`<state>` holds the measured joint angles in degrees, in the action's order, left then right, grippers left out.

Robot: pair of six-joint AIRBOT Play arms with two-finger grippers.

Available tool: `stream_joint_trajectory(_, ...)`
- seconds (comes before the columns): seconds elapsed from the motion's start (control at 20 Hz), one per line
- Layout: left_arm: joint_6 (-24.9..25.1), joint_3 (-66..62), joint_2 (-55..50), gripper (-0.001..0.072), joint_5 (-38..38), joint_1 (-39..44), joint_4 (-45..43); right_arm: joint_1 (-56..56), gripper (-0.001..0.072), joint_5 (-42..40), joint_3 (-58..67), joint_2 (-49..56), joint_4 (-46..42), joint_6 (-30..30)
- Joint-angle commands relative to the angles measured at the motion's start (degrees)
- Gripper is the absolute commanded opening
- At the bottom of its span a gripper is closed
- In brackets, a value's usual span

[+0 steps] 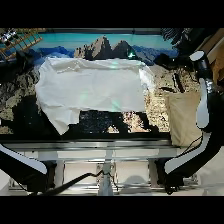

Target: Fold the clothes and pants, and hang the long-sleeved shirts on hangers.

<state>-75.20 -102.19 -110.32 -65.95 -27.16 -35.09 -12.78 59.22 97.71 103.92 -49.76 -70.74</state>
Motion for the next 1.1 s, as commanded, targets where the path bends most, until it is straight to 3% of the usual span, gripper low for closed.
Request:
stream_joint_trajectory(0.0, -9.66, 2.27, 3.17, 0.0392, -19.96, -2.71, -33.18, -5.18, 0.0497, 24.74, -4.81, -1.29, -1.62, -1.27)
stream_joint_trajectory(0.2, -6.36, 27.21, 16.65, 0.0404, -13.62, -2.12, -35.17, -6.71, 0.0499, 24.24, -26.03, -10.49, -1.64, 5.53)
stream_joint_trajectory(0.3, -4.70, 38.58, 23.19, 0.0522, -8.31, -2.14, -35.15, -6.88, 0.0500, 20.94, -32.41, -13.94, -1.97, 7.41)
stream_joint_trajectory(0.45, 0.26, 48.19, 27.65, 0.0605, -3.17, -2.16, -34.01, -6.78, 0.0500, 19.10, -34.80, -13.68, -2.21, 7.43)
stream_joint_trajectory(0.75, 7.63, 52.61, 26.23, 0.0603, 0.39, -1.66, -24.68, -4.31, 0.0493, 17.94, -34.97, -10.51, -1.42, 9.92)
stream_joint_trajectory(0.9, 7.96, 52.61, 24.98, 0.0597, 1.11, 0.07, -24.41, -2.54, 0.0477, 16.74, -34.97, -7.65, -0.74, 9.94)
stream_joint_trajectory(1.05, 7.93, 52.61, 23.71, 0.0401, 2.03, 1.88, -24.41, -1.44, 0.0431, 15.74, -34.97, -5.95, 1.11, 10.03)
